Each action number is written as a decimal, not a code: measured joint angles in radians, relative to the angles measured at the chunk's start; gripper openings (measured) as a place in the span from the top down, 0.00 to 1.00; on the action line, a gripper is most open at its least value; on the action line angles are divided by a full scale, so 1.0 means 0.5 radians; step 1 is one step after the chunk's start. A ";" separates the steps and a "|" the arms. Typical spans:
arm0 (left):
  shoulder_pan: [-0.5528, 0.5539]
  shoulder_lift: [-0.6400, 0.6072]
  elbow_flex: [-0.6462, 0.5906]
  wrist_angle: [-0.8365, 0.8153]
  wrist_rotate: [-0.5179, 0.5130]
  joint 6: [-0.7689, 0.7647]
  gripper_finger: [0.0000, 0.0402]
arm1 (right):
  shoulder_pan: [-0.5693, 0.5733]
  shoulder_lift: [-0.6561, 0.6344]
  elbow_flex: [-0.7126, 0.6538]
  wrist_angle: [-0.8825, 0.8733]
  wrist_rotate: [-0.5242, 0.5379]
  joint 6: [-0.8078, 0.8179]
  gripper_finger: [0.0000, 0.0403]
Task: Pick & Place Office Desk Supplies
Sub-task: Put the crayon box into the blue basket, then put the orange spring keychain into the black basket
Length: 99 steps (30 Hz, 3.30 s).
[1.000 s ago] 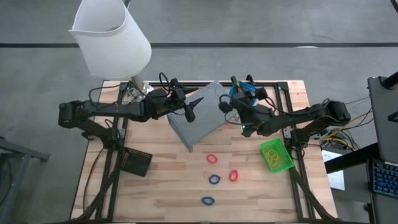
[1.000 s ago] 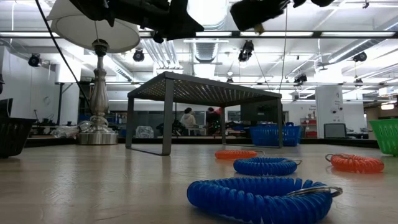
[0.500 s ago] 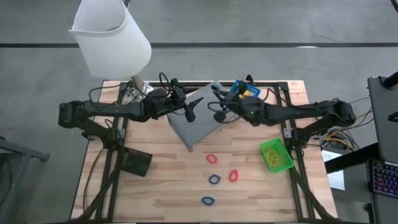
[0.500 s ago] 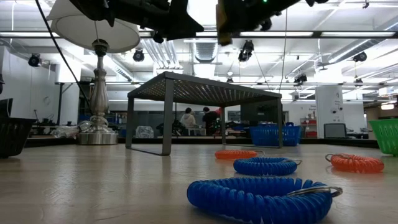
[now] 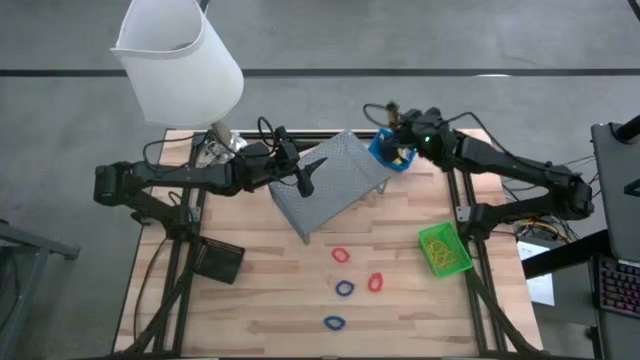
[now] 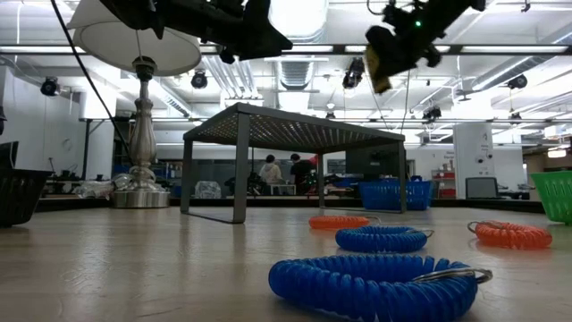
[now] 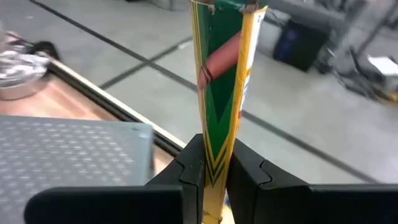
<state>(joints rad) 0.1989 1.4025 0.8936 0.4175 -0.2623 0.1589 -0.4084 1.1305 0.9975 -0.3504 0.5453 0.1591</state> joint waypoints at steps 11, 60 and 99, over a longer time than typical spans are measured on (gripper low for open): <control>0.000 0.000 0.000 -0.032 -0.014 -0.007 0.45 | -0.501 0.157 0.120 -0.328 -0.510 0.137 0.91; 0.000 0.000 0.000 -0.113 -0.014 -0.006 0.46 | -0.894 1.081 0.320 -0.873 -0.930 0.077 0.85; 0.000 0.000 0.000 -0.113 -0.014 -0.007 0.46 | -0.836 0.856 0.599 -1.272 -0.934 0.042 0.64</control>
<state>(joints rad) 0.1989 1.4025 0.8936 0.3609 -0.2693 0.1554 -0.8264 1.5587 1.2972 -0.9866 0.0781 0.1800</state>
